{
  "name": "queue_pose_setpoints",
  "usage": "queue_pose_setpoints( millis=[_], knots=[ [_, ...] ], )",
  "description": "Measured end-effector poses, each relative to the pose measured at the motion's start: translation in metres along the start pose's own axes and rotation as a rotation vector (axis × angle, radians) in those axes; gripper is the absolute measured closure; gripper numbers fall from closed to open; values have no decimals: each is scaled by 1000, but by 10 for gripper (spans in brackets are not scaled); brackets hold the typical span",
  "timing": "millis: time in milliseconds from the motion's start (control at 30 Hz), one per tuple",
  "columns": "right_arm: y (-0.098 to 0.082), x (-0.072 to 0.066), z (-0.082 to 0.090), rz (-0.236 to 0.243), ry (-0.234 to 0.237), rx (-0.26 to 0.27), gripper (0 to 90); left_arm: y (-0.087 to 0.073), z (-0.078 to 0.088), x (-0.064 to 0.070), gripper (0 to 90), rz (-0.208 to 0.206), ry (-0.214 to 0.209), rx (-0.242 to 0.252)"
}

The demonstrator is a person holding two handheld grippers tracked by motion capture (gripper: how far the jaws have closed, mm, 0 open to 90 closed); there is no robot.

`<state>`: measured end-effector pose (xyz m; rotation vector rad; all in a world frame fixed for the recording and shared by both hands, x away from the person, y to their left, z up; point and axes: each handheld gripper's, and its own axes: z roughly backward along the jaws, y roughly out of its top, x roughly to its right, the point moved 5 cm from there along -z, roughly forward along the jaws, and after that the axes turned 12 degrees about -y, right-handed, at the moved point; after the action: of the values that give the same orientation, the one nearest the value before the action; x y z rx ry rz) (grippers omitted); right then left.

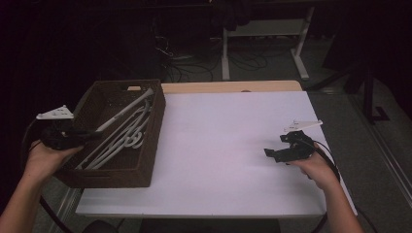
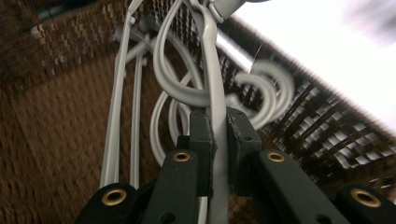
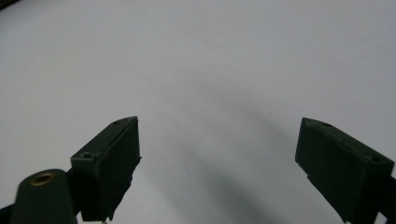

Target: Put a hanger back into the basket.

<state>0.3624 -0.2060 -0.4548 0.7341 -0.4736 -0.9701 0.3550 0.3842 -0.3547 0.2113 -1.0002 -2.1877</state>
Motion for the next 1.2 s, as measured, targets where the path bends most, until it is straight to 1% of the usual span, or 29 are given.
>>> queue_pose_setpoints(
  millis=[67,133,167,200,300,333,367,467,533,600,633,667,700,733,800,833,867,933,1067,1167,1200],
  knots=[
    [0,0,0,-7,-1,-3,135,0,-5,-2,823,-3,35,-38],
    [0,0,-1,-5,-1,-2,135,0,-9,-5,823,9,51,-64],
    [0,0,-1,-3,-1,-2,135,1,-9,-5,823,11,59,-68],
    [0,0,-1,-1,1,-2,135,3,-9,-5,822,5,65,-69],
    [0,0,-1,0,1,-3,135,5,-9,-5,823,1,63,-64],
    [0,0,-1,1,1,-4,135,12,-12,-5,823,-13,54,-50],
    [0,0,-1,1,1,-4,135,12,-14,-6,823,-15,51,-57],
    [0,0,-1,2,3,-2,135,10,-12,-12,822,-15,33,-49],
    [0,0,-1,1,3,-3,135,6,-10,-15,822,1,16,-30],
    [0,0,-1,2,4,-4,135,1,-11,-19,820,44,-20,-36],
    [0,0,-1,3,4,-2,135,-1,-13,-21,814,65,-23,-42],
    [0,0,-1,3,4,-2,135,-2,-14,-22,773,61,-7,-39],
    [0,-1,-1,3,4,-4,135,-2,-15,-22,679,64,-5,-37],
    [1,-1,-1,2,5,-3,135,-1,-16,-22,603,63,3,-36],
    [1,0,-1,4,5,-1,135,1,-17,-20,553,50,14,-27],
    [1,0,-1,2,6,-3,135,2,-17,-20,536,50,12,-19],
    [1,0,-1,2,5,-3,135,4,-16,-19,527,51,5,-10],
    [1,0,-1,2,7,0,135,7,-15,-17,482,55,-14,7],
    [1,1,1,0,5,2,135,13,-12,-15,403,53,-25,40],
    [2,1,2,1,5,6,135,18,-11,-10,339,52,-46,60],
    [2,1,2,2,5,8,135,20,-11,-8,316,57,-60,70]
  ],
)
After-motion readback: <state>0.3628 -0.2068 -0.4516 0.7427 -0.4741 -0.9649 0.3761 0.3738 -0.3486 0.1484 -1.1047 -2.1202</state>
